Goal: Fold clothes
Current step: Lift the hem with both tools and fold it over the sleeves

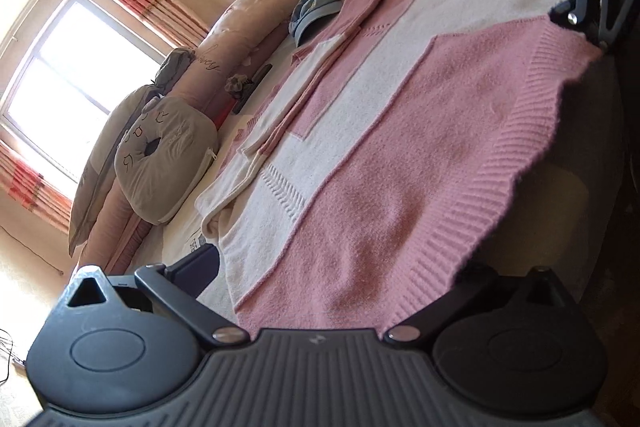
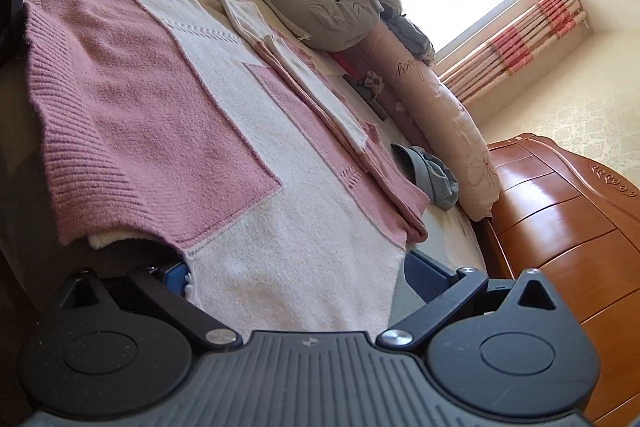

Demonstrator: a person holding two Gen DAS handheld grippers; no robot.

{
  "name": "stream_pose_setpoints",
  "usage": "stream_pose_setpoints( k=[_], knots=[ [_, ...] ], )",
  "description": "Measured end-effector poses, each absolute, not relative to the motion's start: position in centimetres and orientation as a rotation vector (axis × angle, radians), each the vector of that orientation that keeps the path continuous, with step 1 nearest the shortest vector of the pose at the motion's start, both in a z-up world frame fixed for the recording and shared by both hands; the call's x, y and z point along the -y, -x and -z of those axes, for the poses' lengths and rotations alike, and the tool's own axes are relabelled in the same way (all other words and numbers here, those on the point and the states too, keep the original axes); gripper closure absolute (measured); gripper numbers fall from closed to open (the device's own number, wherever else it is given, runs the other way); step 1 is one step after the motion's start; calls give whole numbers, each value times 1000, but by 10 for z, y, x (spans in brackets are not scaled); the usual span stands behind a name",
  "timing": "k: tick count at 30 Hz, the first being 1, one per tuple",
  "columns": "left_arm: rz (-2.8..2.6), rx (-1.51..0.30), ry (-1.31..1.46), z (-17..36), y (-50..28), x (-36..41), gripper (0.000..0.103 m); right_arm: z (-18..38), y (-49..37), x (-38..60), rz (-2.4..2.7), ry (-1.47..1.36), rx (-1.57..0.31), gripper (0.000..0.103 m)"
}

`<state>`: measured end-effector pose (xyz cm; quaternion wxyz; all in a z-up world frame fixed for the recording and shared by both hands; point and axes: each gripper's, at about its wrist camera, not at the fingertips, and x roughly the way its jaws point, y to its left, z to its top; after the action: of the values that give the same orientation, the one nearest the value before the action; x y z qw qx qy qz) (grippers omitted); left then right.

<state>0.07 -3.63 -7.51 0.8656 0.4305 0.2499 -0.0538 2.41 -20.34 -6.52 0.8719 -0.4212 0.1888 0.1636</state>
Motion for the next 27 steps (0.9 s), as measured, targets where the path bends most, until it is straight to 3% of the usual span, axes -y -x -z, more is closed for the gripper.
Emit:
stream_pose_setpoints(
  k=[17,27],
  knots=[
    [68,-469,-997,77,-11,46,0,68,-33,197,-303,900,-351,0],
    [29,-410,-1007,71,-14,42,0,65,-31,194,-205,956,-210,0]
  ],
)
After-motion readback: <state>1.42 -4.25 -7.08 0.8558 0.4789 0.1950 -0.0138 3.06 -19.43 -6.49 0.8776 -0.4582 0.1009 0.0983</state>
